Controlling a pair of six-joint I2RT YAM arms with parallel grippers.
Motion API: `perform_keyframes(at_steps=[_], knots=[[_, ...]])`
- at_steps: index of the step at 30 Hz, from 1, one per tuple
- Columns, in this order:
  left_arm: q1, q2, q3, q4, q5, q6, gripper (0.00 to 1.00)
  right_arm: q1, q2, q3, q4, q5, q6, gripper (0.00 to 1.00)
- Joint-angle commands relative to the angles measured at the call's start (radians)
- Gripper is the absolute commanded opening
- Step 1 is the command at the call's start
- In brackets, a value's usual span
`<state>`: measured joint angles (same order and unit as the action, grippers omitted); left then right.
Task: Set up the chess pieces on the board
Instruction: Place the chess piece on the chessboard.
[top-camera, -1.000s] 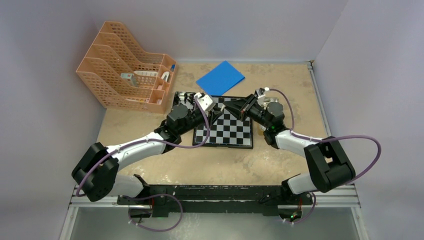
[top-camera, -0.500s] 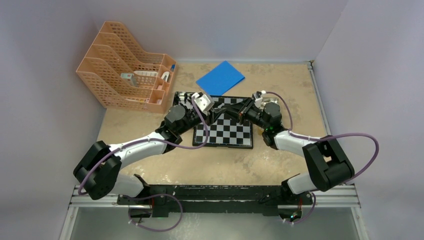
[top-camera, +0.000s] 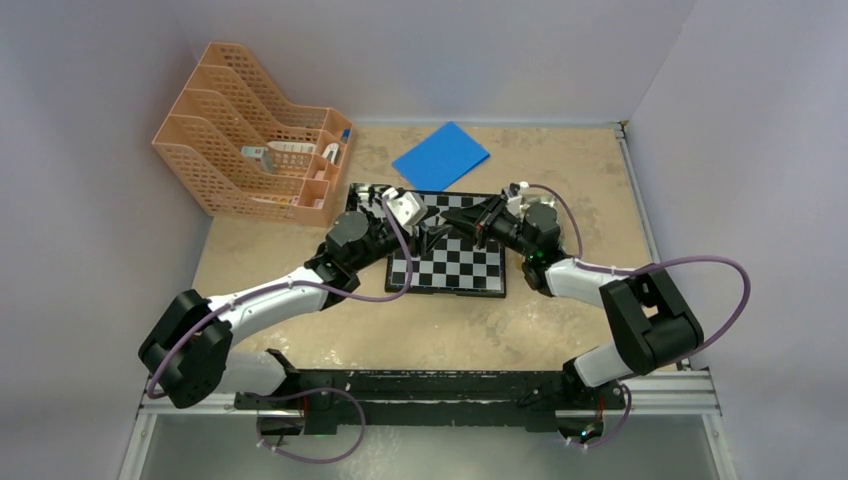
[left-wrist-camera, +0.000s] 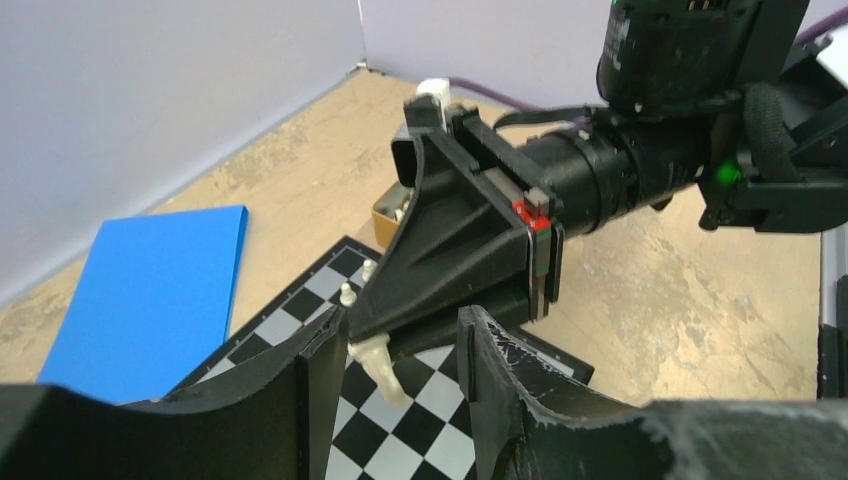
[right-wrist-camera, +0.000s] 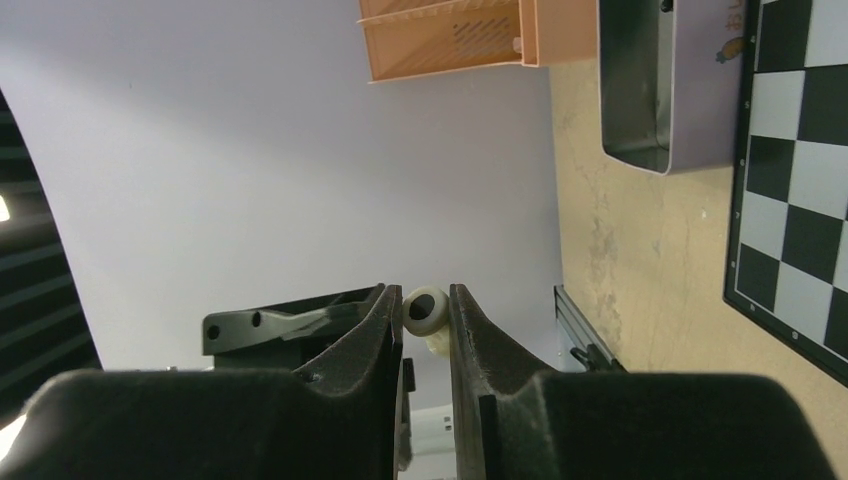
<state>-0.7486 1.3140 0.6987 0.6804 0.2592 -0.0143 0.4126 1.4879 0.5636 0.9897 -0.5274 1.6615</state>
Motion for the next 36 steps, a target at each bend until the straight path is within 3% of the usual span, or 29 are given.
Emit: perform_keyframes(at_steps=[1,10,19,22,29,36], knots=[[-0.003,-0.009,-0.002,-0.016,0.019,-0.010,0.43,0.003,-0.022,0.056,0.040,-0.016,0.016,0.16],[-0.003,0.036,0.016,0.002,-0.025,-0.014,0.39,0.003,-0.064,0.069,-0.001,0.012,-0.001,0.16],[-0.003,0.062,0.044,0.041,-0.030,-0.010,0.27,0.003,-0.069,0.047,0.021,0.008,0.007,0.16],[-0.003,0.070,0.052,0.047,-0.024,-0.009,0.14,0.003,-0.069,0.042,0.023,0.007,0.003,0.16],[-0.003,0.078,0.056,0.072,-0.011,-0.010,0.01,0.006,-0.066,0.036,0.016,0.001,-0.014,0.16],[-0.004,0.056,0.055,0.042,-0.006,-0.016,0.00,0.005,-0.082,-0.009,-0.004,-0.018,-0.072,0.27]])
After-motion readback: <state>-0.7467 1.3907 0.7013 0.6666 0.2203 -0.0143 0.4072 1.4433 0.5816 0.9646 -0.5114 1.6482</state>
